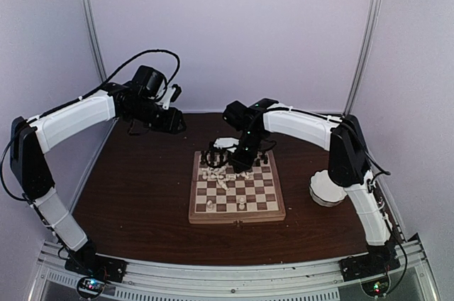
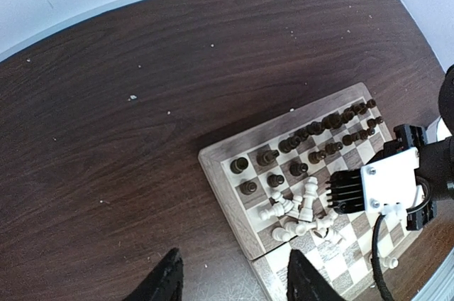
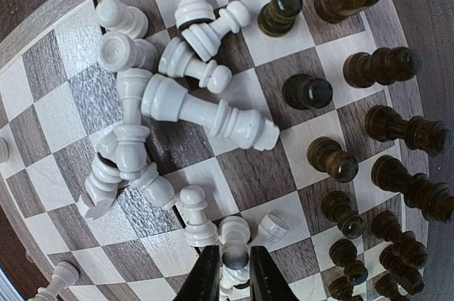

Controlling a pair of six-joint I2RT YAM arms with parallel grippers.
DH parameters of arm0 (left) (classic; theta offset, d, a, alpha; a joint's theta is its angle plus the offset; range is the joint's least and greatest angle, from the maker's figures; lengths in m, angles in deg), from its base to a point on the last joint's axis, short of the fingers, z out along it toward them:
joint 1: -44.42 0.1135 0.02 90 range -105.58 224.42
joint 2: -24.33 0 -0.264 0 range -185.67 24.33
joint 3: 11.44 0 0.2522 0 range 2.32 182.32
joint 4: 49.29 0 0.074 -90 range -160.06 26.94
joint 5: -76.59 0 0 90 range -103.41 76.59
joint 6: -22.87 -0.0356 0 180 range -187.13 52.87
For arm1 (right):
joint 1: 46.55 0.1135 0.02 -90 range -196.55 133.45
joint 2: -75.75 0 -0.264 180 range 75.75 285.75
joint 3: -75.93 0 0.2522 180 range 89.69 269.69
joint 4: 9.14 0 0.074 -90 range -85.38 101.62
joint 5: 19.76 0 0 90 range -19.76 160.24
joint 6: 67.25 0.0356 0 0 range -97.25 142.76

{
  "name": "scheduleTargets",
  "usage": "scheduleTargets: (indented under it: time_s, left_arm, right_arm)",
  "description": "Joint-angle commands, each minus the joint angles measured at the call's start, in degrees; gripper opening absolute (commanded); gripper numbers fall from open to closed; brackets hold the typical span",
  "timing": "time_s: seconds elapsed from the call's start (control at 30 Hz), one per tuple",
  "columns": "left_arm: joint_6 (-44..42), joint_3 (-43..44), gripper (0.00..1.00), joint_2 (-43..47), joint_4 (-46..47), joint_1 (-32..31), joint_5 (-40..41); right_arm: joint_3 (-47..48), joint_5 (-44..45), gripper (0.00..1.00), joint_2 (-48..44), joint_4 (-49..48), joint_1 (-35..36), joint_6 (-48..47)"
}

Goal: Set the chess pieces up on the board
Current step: Pick up the pawn from the chessboard.

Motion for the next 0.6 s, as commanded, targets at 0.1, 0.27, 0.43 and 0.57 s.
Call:
scheduleTargets:
  time_s: [0.1, 0.27, 0.43, 0.57]
  left_arm:
    - [0.42, -0.19, 0.51, 0.16, 2.35, 0.60, -0.78]
    - [0.46, -0.19, 0.50, -0.03, 2.35, 0.53, -0.92]
    - [0.45, -0.19, 0.50, -0.04, 2.35, 0.59, -1.07]
    - [0.46, -0.19, 0.50, -0.03, 2.35, 0.59, -1.15]
  right_arm:
    - [1.71, -0.14, 0.14, 1.53, 1.07, -0.13, 0.47]
    - [2.03, -0.20, 0.15, 1.63, 1.18, -0.13, 0.46]
    - [2.33, -0.13, 0.20, 1.90, 1.20, -0.13, 0.47]
    - [2.55, -0.01, 0.21, 2.07, 1.16, -0.15, 0.55]
